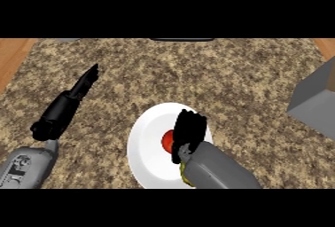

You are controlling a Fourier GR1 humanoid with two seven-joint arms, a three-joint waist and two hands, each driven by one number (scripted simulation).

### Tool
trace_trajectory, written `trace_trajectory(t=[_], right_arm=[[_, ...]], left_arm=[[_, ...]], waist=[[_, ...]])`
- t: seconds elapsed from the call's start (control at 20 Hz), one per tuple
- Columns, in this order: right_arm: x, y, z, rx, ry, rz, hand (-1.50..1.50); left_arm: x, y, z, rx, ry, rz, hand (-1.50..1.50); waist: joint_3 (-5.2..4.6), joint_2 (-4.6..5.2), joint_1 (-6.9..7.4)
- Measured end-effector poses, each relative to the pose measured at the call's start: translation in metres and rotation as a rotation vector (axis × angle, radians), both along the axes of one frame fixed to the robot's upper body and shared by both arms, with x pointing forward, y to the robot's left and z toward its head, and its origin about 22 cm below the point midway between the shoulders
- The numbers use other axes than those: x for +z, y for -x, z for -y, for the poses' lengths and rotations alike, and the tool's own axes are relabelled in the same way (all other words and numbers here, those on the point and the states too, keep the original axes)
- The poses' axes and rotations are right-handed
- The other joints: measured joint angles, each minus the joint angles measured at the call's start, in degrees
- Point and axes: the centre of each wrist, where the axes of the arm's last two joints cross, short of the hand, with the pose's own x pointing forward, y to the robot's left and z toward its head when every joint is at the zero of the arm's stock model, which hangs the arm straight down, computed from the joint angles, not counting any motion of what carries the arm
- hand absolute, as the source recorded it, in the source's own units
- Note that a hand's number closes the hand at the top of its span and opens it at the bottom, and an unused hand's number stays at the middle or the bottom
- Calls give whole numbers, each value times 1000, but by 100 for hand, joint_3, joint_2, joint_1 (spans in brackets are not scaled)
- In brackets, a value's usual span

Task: Pick the tomato from the plate and place it in the cardboard box

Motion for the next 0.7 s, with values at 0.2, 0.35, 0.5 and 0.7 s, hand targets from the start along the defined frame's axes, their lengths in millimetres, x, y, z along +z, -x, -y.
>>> trace_trajectory(t=[0.2,0.35,0.5,0.7], right_arm=[[-1,-1,-7,60,29,43,150],[-3,4,-12,96,56,86,150],[-5,7,-6,182,45,123,150],[-2,27,16,486,-68,141,150]], left_arm=[[7,-1,3,3,4,3,0],[7,0,-4,10,5,3,0],[10,2,-10,16,3,-1,0],[6,5,-14,25,-1,-8,0]], waist=[[-1,-4,2],[0,-8,-7],[4,-14,-39],[15,-25,-111]])
